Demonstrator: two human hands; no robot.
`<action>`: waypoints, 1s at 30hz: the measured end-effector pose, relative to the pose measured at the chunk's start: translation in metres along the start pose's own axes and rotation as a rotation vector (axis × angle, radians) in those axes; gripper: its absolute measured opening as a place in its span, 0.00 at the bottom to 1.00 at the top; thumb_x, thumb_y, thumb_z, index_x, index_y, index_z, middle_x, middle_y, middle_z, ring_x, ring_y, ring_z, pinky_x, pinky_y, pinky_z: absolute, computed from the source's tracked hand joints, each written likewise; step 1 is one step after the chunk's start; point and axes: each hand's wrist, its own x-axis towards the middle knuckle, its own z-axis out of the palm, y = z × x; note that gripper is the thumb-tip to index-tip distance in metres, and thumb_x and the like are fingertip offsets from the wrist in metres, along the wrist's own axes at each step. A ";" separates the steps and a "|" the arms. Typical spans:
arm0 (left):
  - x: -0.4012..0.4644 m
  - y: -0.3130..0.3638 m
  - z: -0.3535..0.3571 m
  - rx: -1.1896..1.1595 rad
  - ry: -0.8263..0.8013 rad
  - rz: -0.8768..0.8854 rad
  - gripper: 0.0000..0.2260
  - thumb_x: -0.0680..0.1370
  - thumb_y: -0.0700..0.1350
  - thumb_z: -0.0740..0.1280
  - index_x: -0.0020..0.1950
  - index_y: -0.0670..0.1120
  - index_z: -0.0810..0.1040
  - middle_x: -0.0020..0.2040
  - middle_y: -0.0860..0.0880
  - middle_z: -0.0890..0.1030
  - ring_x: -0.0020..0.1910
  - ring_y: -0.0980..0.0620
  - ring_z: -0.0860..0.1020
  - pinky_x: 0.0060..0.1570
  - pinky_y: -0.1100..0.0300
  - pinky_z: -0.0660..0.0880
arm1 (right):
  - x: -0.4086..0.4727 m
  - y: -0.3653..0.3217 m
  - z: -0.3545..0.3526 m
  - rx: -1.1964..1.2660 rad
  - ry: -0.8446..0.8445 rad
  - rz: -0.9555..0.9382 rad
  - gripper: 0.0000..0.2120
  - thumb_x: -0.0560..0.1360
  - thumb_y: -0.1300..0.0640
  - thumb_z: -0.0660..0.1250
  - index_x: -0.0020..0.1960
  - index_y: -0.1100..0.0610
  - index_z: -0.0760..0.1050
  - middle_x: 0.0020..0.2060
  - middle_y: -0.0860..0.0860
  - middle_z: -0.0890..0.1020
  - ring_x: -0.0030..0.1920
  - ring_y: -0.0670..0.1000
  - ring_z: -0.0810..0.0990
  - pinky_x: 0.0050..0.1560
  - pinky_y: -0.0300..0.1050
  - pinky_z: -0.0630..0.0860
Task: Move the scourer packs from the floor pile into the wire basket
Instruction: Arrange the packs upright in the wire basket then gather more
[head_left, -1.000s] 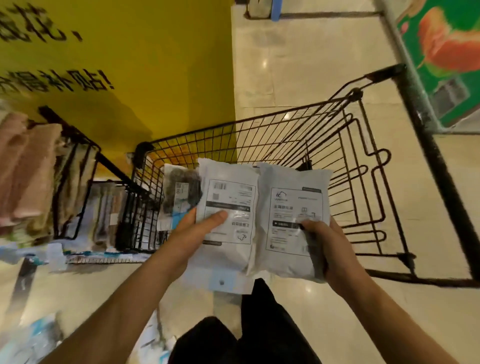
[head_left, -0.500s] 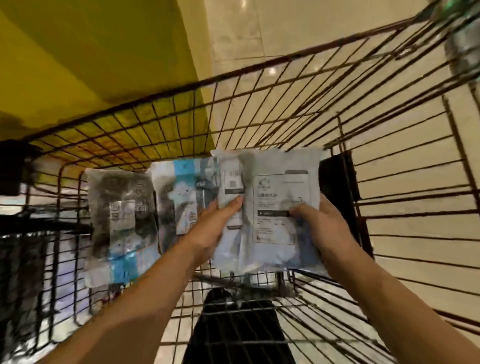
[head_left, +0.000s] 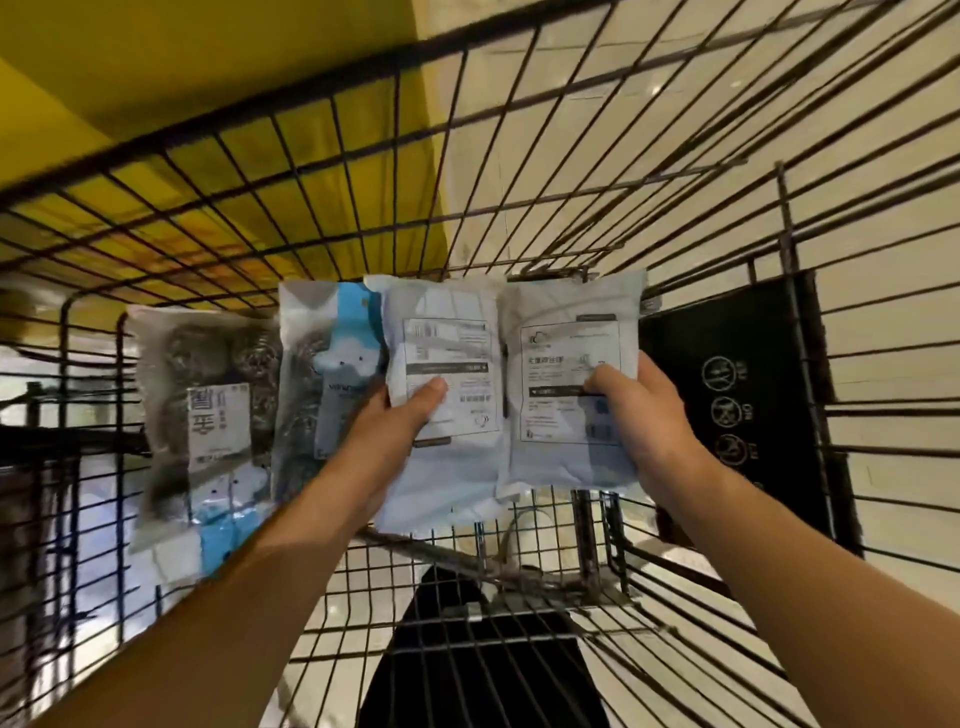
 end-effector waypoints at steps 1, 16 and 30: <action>0.001 -0.001 0.000 0.021 0.020 0.007 0.11 0.81 0.49 0.72 0.64 0.51 0.81 0.57 0.47 0.88 0.57 0.45 0.86 0.64 0.43 0.80 | 0.004 0.002 0.002 -0.043 0.012 -0.004 0.12 0.78 0.55 0.68 0.61 0.45 0.79 0.50 0.47 0.87 0.51 0.52 0.87 0.43 0.47 0.82; -0.041 0.009 -0.002 0.468 0.069 0.180 0.28 0.79 0.42 0.74 0.76 0.50 0.68 0.61 0.56 0.79 0.60 0.52 0.78 0.62 0.55 0.74 | -0.007 0.004 0.020 -0.305 0.179 -0.079 0.23 0.80 0.52 0.73 0.71 0.53 0.69 0.57 0.48 0.76 0.57 0.51 0.78 0.47 0.46 0.75; -0.244 0.043 -0.070 0.250 -0.019 0.037 0.20 0.82 0.43 0.71 0.73 0.55 0.73 0.64 0.51 0.78 0.66 0.46 0.77 0.71 0.44 0.75 | -0.222 -0.042 -0.002 -0.237 -0.223 0.075 0.07 0.82 0.58 0.69 0.59 0.53 0.81 0.56 0.57 0.87 0.47 0.54 0.87 0.45 0.46 0.78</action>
